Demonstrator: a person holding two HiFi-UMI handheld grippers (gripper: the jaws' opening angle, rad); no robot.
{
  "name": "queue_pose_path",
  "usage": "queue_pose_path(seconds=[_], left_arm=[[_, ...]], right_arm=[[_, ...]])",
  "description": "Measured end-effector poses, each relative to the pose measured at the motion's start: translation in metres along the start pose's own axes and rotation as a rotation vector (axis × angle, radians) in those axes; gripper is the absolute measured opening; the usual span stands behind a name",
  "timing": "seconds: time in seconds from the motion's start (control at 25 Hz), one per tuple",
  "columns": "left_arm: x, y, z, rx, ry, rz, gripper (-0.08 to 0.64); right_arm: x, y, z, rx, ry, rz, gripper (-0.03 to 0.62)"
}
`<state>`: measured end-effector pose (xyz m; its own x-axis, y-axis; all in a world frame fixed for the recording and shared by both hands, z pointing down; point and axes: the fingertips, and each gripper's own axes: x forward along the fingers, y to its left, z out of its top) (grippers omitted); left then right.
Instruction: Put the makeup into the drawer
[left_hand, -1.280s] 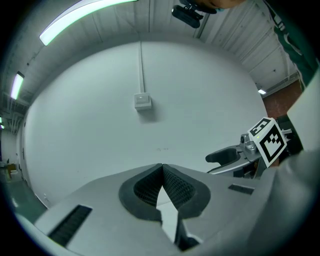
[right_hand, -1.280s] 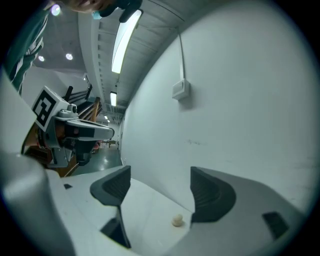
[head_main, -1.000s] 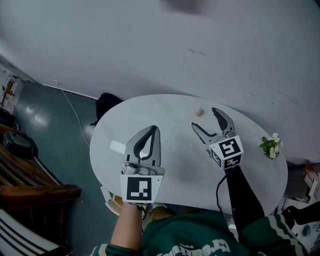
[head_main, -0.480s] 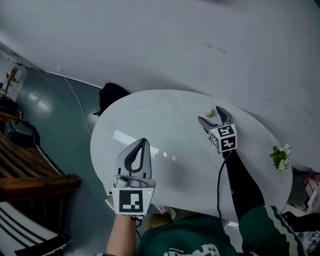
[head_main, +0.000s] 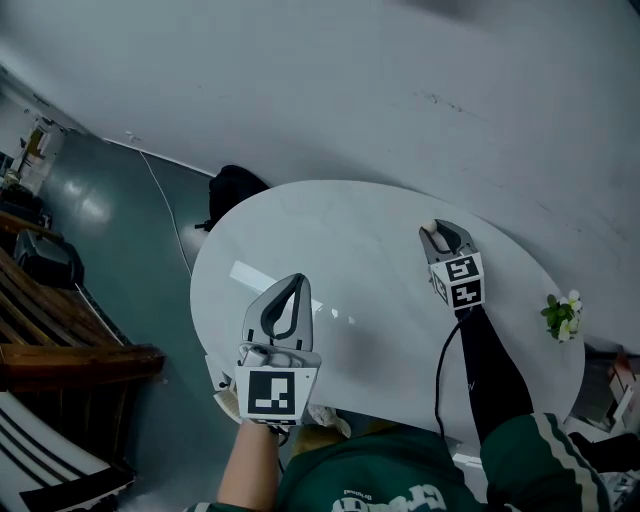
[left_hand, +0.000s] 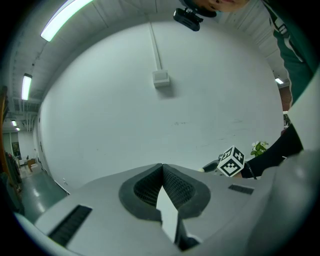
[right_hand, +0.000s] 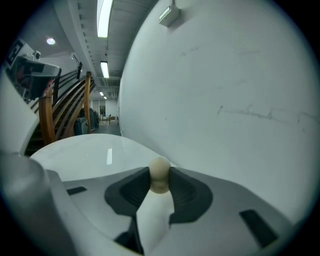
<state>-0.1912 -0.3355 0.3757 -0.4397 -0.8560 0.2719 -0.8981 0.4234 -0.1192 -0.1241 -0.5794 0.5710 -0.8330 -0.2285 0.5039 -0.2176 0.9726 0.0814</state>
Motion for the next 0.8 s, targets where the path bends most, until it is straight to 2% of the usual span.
queue_pose_path(seconds=[0.4, 0.6, 0.72, 0.8], left_arm=[[-0.023, -0.004, 0.023, 0.026, -0.074, 0.022, 0.0], [-0.04, -0.006, 0.035, 0.008, -0.117, 0.029, 0.0], [-0.046, -0.009, 0.044, 0.013, -0.144, 0.058, 0.0], [-0.051, -0.011, 0.05, 0.01, -0.166, 0.069, 0.0]], right_arm=[[-0.101, 0.041, 0.115, -0.063, -0.242, 0.02, 0.123], [-0.159, 0.066, 0.14, -0.056, -0.309, 0.005, 0.123], [-0.191, 0.07, 0.145, -0.015, -0.349, -0.009, 0.123], [-0.209, 0.076, 0.153, -0.026, -0.378, -0.006, 0.124]])
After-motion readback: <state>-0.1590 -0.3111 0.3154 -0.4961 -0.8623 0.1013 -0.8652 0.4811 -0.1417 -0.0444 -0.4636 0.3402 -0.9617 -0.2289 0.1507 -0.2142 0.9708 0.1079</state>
